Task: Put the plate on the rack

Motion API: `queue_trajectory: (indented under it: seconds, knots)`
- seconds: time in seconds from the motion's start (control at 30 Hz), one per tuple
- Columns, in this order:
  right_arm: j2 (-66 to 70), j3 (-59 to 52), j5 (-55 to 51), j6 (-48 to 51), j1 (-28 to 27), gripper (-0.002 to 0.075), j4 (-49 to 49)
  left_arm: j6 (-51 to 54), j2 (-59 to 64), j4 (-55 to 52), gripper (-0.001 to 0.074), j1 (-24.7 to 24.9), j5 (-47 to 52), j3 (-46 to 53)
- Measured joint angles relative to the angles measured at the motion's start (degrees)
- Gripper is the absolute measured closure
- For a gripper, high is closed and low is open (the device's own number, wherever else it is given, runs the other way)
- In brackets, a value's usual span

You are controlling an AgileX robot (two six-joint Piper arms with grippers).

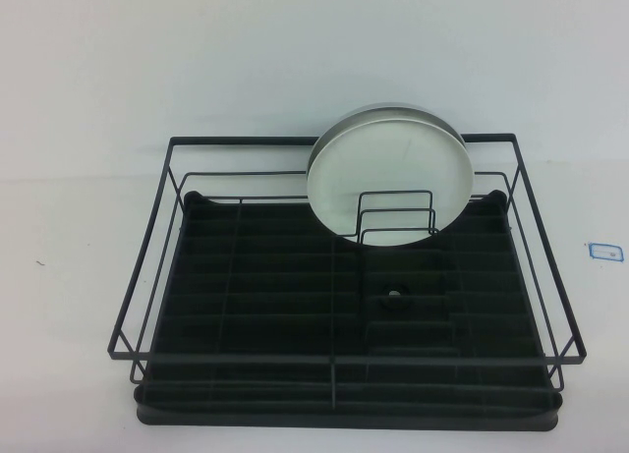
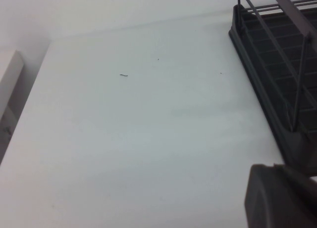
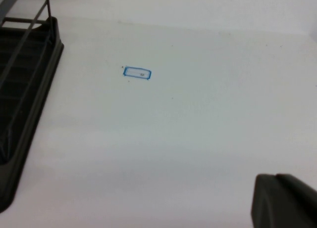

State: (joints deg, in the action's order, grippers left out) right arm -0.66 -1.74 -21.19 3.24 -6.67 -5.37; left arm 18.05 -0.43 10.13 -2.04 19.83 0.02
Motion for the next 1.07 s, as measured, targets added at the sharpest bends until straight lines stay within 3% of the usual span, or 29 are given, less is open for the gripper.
queue_trajectory:
  seconds: [1.07]
  knots:
    - [0.00, 0.00, 0.00, 0.00, 0.00, 0.0708, 2.30, 0.00, 0.00, 0.00, 0.0735, 0.00, 0.00, 0.00]
